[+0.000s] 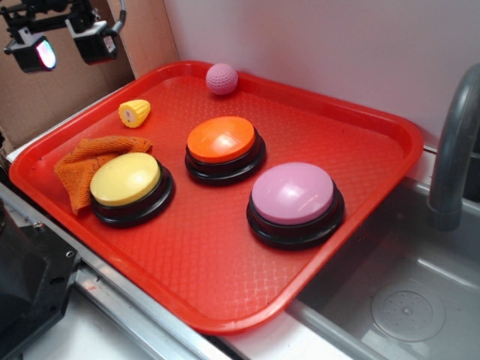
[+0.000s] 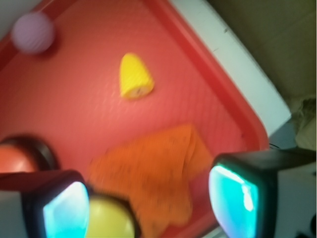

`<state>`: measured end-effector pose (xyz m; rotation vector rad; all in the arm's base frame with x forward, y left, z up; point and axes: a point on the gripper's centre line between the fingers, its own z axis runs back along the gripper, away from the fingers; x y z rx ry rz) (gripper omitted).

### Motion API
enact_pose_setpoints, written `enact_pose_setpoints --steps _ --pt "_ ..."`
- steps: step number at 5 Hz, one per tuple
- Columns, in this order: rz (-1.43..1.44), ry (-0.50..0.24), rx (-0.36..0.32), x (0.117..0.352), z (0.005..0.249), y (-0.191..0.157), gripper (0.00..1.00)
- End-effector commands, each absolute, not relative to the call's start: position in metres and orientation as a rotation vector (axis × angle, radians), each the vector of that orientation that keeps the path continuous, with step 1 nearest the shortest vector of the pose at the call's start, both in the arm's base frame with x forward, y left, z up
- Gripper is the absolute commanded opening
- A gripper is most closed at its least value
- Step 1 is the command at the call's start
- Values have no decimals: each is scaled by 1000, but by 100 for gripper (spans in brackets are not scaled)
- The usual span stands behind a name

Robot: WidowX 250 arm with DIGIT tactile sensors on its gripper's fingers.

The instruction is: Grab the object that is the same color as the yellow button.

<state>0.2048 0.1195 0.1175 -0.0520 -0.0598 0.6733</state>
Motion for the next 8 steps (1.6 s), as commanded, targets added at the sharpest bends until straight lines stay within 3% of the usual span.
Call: enact_pose_setpoints --steps 1,2,4,6,7,8 --pt "702 -180 -22 229 94 144 100" --pt "715 -200 -15 238 80 149 100" --pt "692 -200 -102 249 46 149 100" --pt "667 -188 -79 256 34 141 100" --pt "667 -180 -68 260 30 136 84" --pt "710 -171 -94 255 38 133 0"
